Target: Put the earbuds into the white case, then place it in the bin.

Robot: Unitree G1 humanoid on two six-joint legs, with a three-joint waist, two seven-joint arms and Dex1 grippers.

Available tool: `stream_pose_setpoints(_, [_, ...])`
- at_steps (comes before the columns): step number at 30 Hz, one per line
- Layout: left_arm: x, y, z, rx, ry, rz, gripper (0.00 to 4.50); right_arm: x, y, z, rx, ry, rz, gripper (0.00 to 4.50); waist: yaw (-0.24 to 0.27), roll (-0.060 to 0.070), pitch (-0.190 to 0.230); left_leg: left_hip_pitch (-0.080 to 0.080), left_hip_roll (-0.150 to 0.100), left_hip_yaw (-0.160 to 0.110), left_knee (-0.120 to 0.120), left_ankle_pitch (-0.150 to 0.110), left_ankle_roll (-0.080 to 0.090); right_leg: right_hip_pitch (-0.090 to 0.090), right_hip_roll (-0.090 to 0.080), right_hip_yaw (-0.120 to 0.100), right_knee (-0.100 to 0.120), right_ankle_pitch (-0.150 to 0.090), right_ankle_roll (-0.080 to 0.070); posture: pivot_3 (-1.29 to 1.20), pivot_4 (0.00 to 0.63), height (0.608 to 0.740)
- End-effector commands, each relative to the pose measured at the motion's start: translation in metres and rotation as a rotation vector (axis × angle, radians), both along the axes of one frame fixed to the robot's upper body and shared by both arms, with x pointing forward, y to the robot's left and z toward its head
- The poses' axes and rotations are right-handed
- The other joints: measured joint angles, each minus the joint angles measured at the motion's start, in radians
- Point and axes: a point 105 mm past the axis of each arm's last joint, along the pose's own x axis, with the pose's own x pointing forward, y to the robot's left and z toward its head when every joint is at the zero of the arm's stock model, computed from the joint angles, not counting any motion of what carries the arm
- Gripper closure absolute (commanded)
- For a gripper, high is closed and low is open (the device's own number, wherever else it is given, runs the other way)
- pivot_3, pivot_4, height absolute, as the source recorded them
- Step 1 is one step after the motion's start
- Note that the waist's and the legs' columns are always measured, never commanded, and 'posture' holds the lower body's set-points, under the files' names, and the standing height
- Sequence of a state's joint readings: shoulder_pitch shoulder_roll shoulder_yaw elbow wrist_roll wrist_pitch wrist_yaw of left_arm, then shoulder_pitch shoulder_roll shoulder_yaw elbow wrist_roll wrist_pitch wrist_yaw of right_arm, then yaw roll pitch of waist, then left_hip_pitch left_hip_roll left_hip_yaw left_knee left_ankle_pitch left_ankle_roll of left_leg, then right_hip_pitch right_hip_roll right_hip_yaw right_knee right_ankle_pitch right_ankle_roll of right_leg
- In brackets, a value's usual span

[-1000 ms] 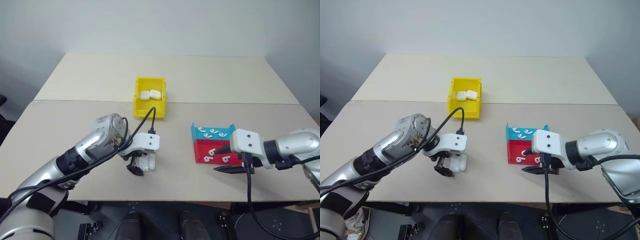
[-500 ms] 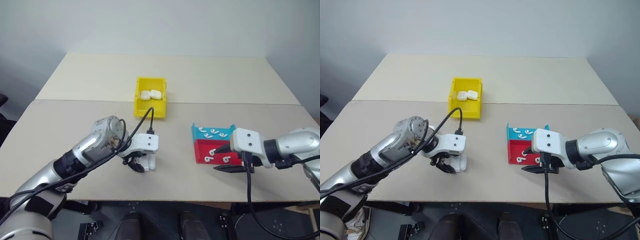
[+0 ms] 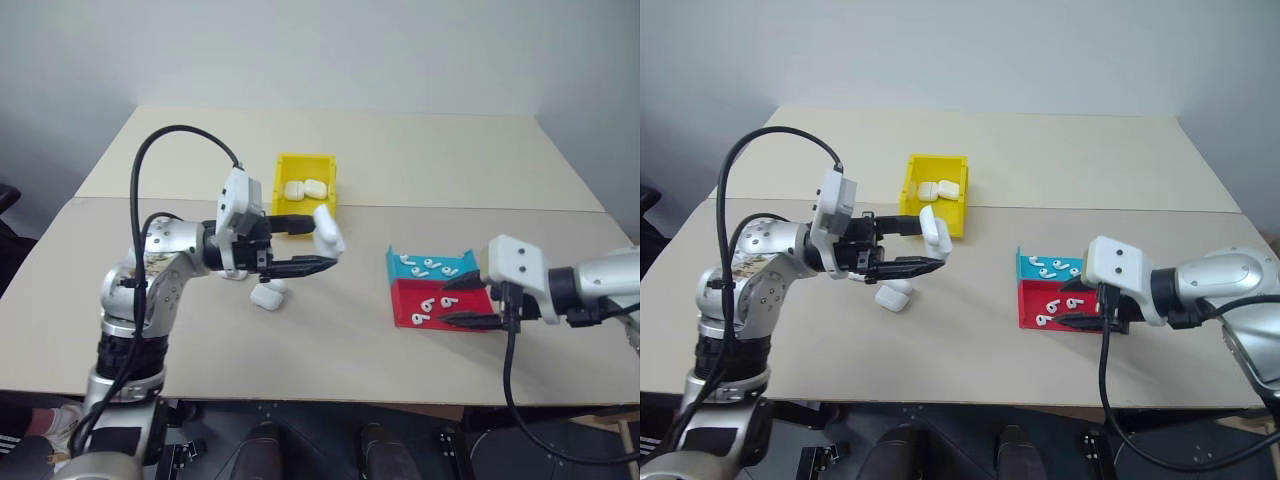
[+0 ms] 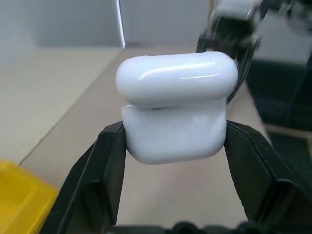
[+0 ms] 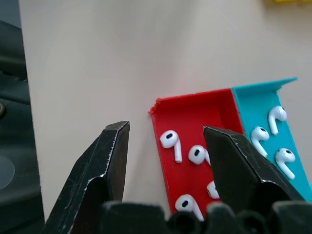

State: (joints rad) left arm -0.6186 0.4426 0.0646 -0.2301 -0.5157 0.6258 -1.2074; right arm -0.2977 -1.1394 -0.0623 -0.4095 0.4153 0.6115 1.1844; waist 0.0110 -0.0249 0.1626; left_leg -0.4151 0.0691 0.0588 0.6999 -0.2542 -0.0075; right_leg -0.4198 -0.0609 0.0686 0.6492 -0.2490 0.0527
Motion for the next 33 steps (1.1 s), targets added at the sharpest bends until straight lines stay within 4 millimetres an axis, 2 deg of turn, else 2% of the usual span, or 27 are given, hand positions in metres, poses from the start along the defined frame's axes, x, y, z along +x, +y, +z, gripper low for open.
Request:
stream_pose_setpoints(1, [-0.014,-0.008,0.022,-0.231,0.013,-0.120,1.75,0.007,-0.005,0.015,-0.048,-0.052,0.005,1.63,-0.002,0.000,0.000,0.000,0.000,0.000,0.000,0.000,0.000,0.000,0.000,0.000,0.000,0.000,0.000,0.00,0.150,0.740])
stream_pose_setpoints(5, [-0.022,-0.018,0.019,-0.343,-0.033,-0.188,1.75,0.010,-0.013,0.013,-0.132,-0.033,0.001,1.63,-0.004,0.000,0.000,0.000,0.000,0.000,-0.001,0.000,0.000,0.000,0.000,0.000,-0.001,0.000,0.000,0.00,0.150,0.740])
stream_pose_setpoints(10, [-0.026,-0.024,0.017,-0.388,-0.058,-0.235,1.75,0.009,-0.021,0.005,-0.253,0.010,0.030,1.63,-0.004,0.001,0.000,0.000,0.000,0.000,0.000,0.000,0.000,0.000,0.000,0.000,-0.001,0.000,0.000,0.00,0.150,0.740])
stream_pose_setpoints(14, [-0.031,-0.024,0.014,-0.349,-0.079,-0.308,1.75,0.015,-0.023,-0.008,-0.367,-0.011,0.115,1.63,-0.008,0.001,0.000,0.001,0.000,0.000,0.000,0.000,0.000,0.000,0.000,0.001,-0.001,0.000,0.000,0.00,0.150,0.740])
stream_pose_setpoints(22, [-0.039,-0.025,0.009,-0.303,-0.084,-0.404,1.75,0.025,-0.025,-0.020,-0.460,-0.012,0.194,1.63,-0.013,0.001,0.000,0.000,0.000,0.000,-0.001,0.000,0.000,0.000,0.000,0.001,-0.001,0.000,0.000,0.00,0.150,0.740])
stream_pose_setpoints(28, [-0.041,-0.029,0.010,-0.317,-0.088,-0.403,1.75,0.027,-0.024,-0.032,-0.484,0.030,0.239,1.63,-0.014,0.001,0.000,0.000,0.000,0.000,-0.001,0.000,0.000,0.000,0.000,0.001,-0.001,0.000,0.000,0.00,0.150,0.740])
stream_pose_setpoints(31, [-0.042,-0.030,0.009,-0.319,-0.088,-0.393,1.75,0.028,-0.023,-0.037,-0.493,0.040,0.246,2.22,-0.014,0.001,0.000,0.000,0.000,0.000,-0.001,0.000,0.000,0.000,0.000,0.001,-0.001,0.000,0.000,0.00,0.150,0.740])
stream_pose_setpoints(33, [-0.042,-0.029,0.009,-0.316,-0.087,-0.388,1.75,0.029,-0.023,-0.038,-0.493,0.047,0.246,2.86,-0.014,0.001,0.000,0.000,0.000,0.000,-0.001,0.000,0.000,0.000,0.000,0.001,-0.001,0.000,0.000,0.00,0.150,0.740])
